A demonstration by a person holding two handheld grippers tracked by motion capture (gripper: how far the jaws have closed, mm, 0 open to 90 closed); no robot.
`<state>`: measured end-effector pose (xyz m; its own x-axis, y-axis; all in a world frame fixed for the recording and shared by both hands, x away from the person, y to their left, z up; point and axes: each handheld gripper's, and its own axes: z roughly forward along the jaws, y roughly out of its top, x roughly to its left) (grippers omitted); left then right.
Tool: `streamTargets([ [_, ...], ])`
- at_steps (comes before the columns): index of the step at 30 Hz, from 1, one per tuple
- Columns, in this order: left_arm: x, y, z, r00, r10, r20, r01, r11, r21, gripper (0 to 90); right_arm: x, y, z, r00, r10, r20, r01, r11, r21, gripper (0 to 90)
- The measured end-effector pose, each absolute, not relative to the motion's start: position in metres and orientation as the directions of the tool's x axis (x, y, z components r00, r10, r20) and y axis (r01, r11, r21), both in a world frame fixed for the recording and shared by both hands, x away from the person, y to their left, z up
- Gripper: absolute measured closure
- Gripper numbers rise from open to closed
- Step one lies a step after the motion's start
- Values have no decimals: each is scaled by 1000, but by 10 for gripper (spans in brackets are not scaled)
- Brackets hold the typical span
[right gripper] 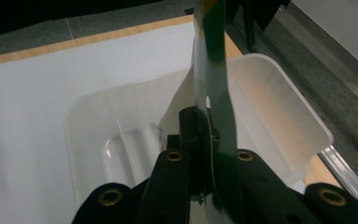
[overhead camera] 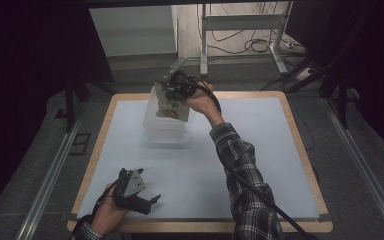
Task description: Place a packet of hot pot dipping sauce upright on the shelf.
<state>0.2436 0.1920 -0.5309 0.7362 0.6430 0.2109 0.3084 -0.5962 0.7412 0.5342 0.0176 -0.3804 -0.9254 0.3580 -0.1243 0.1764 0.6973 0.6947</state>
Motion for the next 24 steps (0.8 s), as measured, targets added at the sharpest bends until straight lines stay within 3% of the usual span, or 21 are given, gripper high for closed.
streamTargets([
  [14,243,192,-531,738,639,217,305,-603,737,0,537,34,-405,-933,341,-115,180,719,671,889],
  [18,243,191,-531,739,638,217,304,-603,737,0,536,33,-407,-931,348,-113,181,707,683,762],
  [24,243,190,-532,743,634,216,307,-609,731,0,532,29,-407,-924,362,-121,182,698,693,695],
])
